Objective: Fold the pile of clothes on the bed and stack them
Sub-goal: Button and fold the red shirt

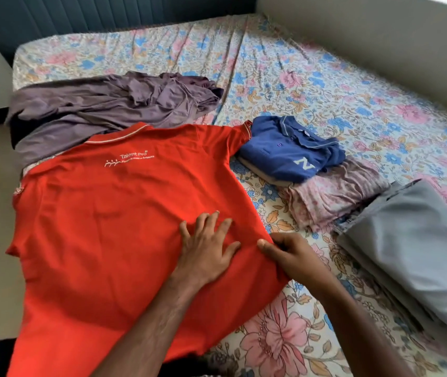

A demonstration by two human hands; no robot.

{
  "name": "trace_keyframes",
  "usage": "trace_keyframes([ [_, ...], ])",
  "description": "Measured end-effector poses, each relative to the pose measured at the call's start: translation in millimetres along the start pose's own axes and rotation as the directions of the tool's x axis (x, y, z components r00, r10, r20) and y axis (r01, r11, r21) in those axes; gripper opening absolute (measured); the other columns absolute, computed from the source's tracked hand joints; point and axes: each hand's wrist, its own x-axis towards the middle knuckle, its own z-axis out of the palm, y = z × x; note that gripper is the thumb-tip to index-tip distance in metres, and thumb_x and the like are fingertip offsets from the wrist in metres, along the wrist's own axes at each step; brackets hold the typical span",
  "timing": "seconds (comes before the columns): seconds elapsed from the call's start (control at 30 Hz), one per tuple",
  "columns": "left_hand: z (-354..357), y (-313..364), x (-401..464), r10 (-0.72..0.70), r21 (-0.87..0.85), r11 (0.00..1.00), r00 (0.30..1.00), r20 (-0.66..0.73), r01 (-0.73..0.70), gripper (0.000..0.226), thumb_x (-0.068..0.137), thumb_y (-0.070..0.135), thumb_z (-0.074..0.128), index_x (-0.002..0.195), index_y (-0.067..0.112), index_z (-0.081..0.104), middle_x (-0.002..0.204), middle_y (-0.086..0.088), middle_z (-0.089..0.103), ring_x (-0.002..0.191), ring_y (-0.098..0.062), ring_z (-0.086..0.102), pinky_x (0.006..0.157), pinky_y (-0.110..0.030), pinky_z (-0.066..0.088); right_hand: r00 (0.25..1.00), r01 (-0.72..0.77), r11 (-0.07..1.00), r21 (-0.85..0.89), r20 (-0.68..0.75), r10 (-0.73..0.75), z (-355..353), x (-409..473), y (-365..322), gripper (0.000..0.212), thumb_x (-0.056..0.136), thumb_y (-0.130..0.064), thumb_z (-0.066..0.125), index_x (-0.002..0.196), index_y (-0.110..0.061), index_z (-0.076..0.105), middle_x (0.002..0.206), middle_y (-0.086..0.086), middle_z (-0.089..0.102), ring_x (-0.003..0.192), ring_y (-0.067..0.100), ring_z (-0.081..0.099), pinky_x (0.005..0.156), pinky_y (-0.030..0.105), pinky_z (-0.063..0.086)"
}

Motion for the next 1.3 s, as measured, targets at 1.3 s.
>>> trace_keyframes([
  [1.3,-75,-205,-191,-0.858,-0.659,0.106,0.403,0.317,0.744,0.035,0.083,0.03,0.082,0.102,0.012,0.058,0.087,-0.006,0.061,0.088,-0.021,0.057,0.084,-0.032,0.048,0.997,0.024,0.847,-0.531,0.07,0.016,15,33,-12,0.03,0.092,-0.051,0.068,0.11,-0.029,0.076,0.102,0.005,0.076,0.095,0.023,0.07,0.089,0.034,0.054],
])
